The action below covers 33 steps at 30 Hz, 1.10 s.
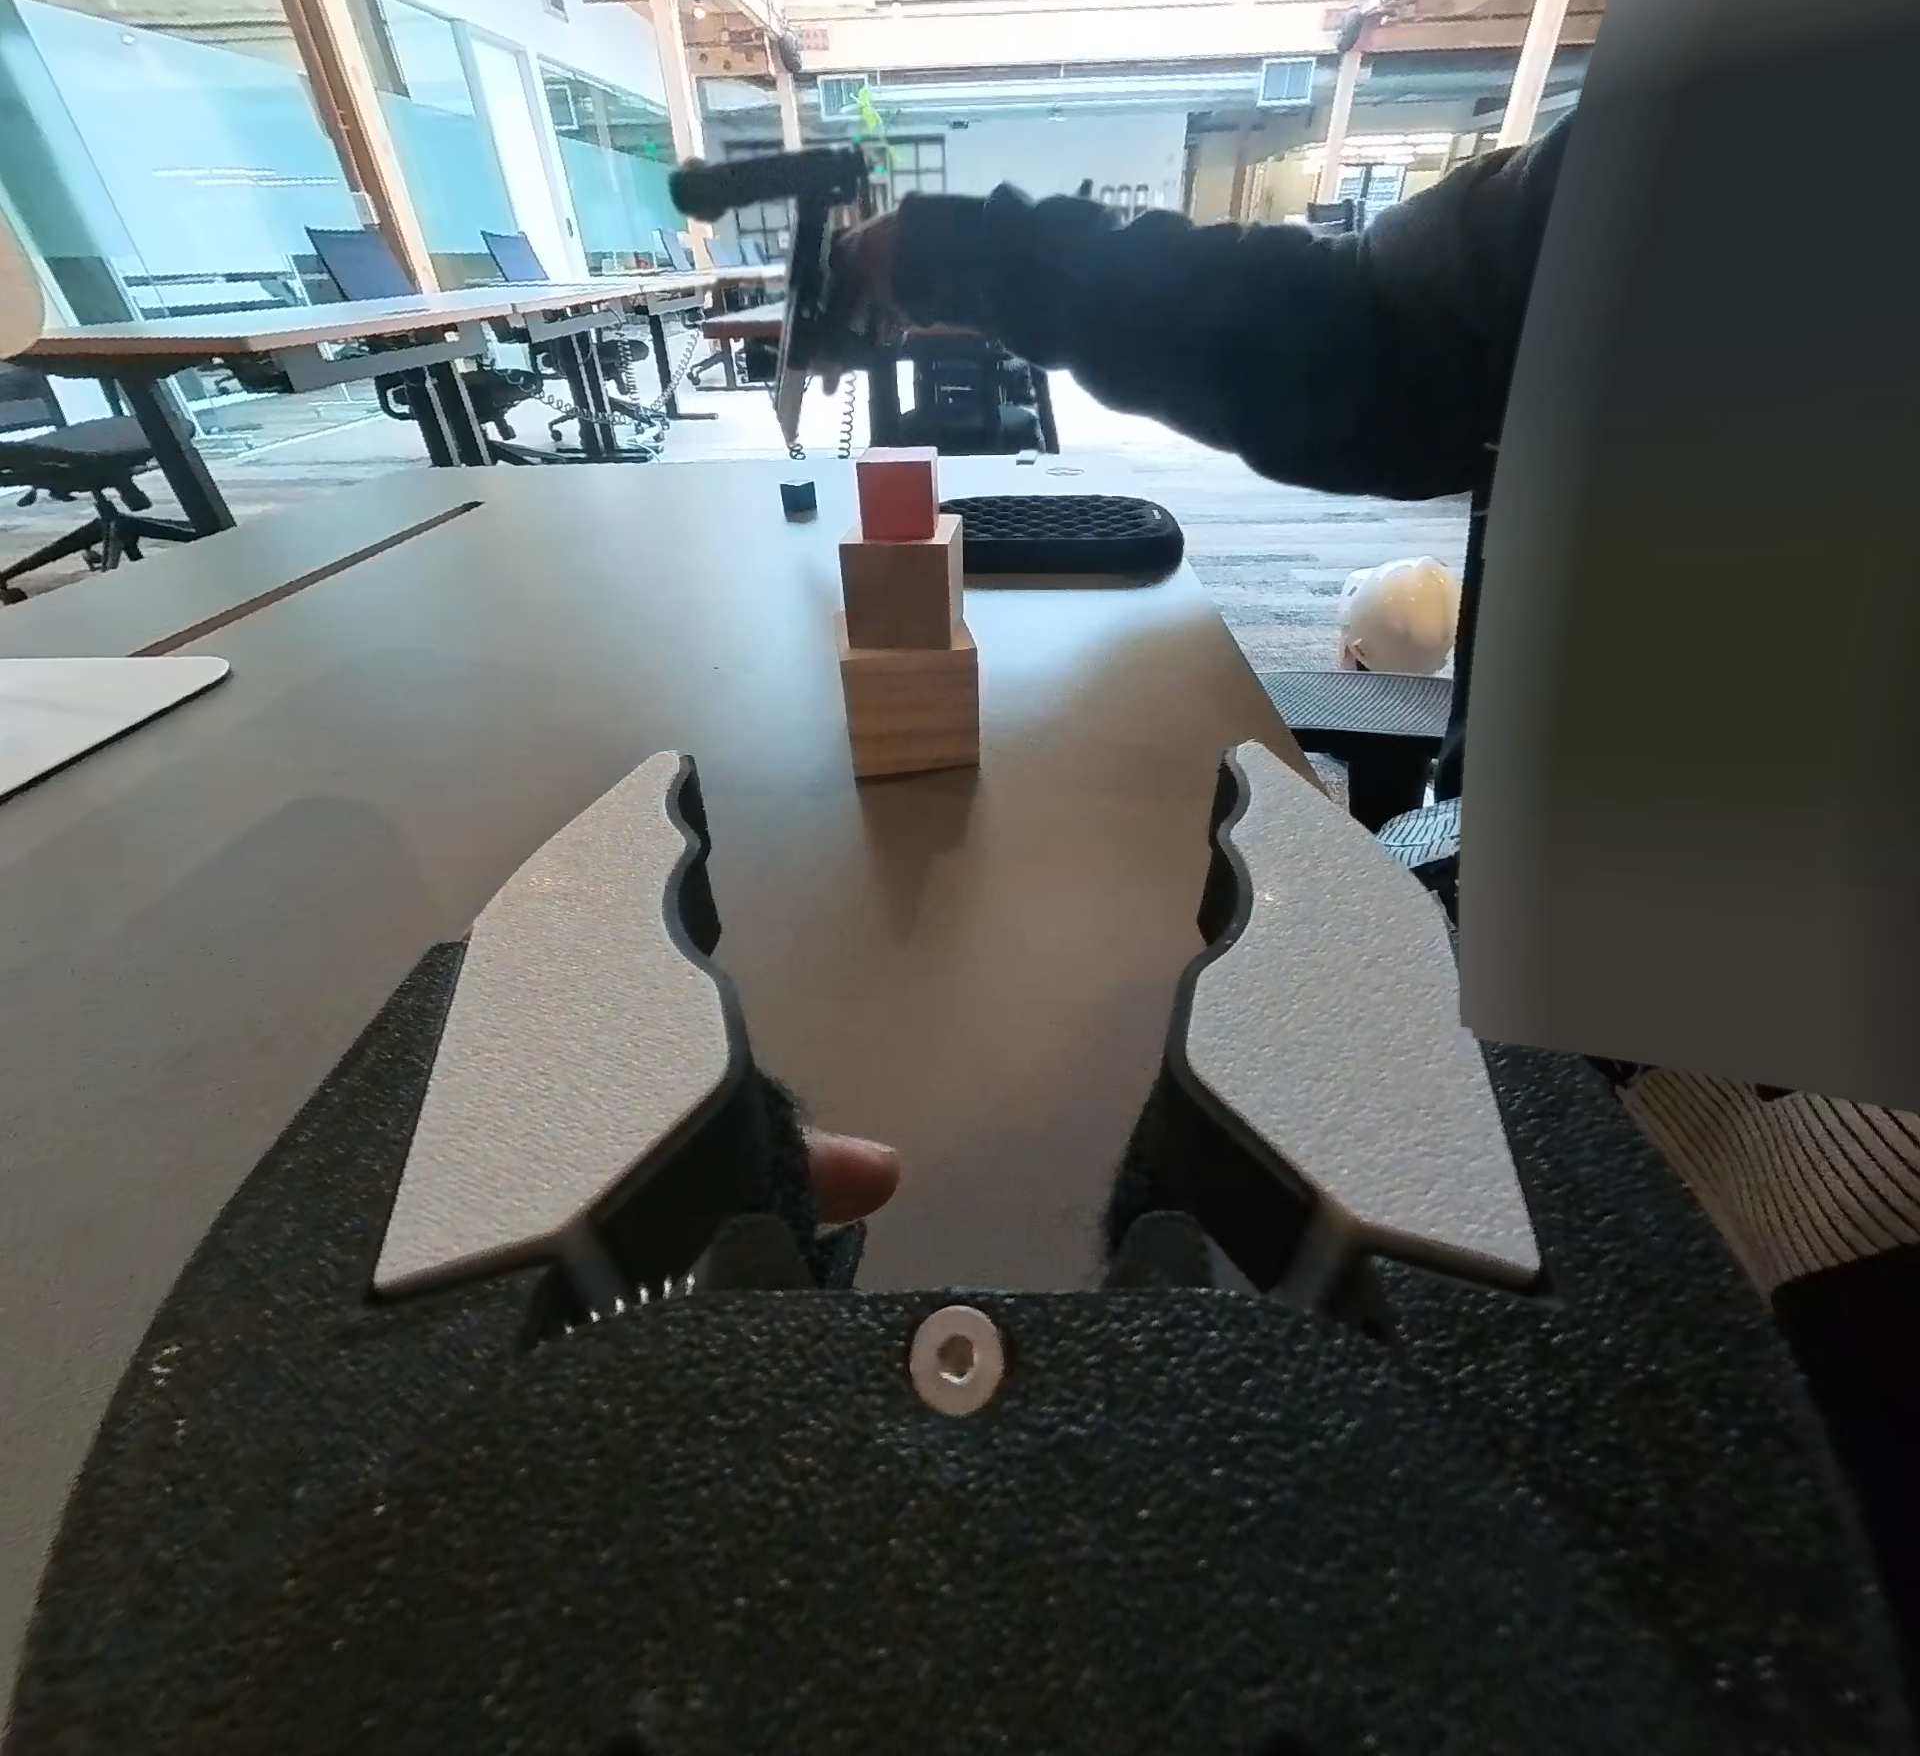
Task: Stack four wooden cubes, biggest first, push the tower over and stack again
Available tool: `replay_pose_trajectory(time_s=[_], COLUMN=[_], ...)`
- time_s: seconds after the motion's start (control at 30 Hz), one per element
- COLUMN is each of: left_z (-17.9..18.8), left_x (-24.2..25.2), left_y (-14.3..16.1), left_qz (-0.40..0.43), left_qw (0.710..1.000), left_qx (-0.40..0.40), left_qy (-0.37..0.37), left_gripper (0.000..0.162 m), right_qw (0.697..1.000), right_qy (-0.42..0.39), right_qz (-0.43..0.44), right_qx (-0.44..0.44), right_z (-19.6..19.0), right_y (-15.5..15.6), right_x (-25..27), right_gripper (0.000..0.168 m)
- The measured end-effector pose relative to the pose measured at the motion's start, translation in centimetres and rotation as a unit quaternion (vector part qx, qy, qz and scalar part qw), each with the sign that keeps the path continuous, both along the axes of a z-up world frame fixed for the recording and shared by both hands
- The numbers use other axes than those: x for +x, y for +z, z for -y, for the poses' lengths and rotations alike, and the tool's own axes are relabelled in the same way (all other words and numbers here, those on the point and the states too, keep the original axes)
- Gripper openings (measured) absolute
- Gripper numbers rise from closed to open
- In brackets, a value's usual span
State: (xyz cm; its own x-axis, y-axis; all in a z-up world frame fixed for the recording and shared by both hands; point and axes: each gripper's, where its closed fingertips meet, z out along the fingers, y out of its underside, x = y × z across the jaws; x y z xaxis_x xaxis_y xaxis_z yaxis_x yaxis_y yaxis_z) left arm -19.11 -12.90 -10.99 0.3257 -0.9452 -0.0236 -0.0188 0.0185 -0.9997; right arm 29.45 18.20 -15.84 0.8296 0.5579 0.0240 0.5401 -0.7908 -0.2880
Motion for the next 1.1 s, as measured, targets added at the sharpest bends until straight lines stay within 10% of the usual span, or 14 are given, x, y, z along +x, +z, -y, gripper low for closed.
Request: replay_pose_trajectory(time_s=[0.7,1.1], left_z=[0.1,0.1], left_x=[0.0,0.0], left_y=[0.0,0.0], left_qz=[0.001,-0.002], left_qw=[1.0,1.0], left_qx=[-0.001,0.0], left_qy=[-0.003,-0.003], left_gripper=[0.091,0.091], right_qw=[0.995,0.989], right_qy=[-0.089,0.134], right_qz=[0.003,-0.056], right_qx=[-0.051,-0.006], right_z=[-0.2,4.3], right_y=[-5.1,3.5], right_x=[0.7,-11.2], right_gripper=[0.028,0.028])
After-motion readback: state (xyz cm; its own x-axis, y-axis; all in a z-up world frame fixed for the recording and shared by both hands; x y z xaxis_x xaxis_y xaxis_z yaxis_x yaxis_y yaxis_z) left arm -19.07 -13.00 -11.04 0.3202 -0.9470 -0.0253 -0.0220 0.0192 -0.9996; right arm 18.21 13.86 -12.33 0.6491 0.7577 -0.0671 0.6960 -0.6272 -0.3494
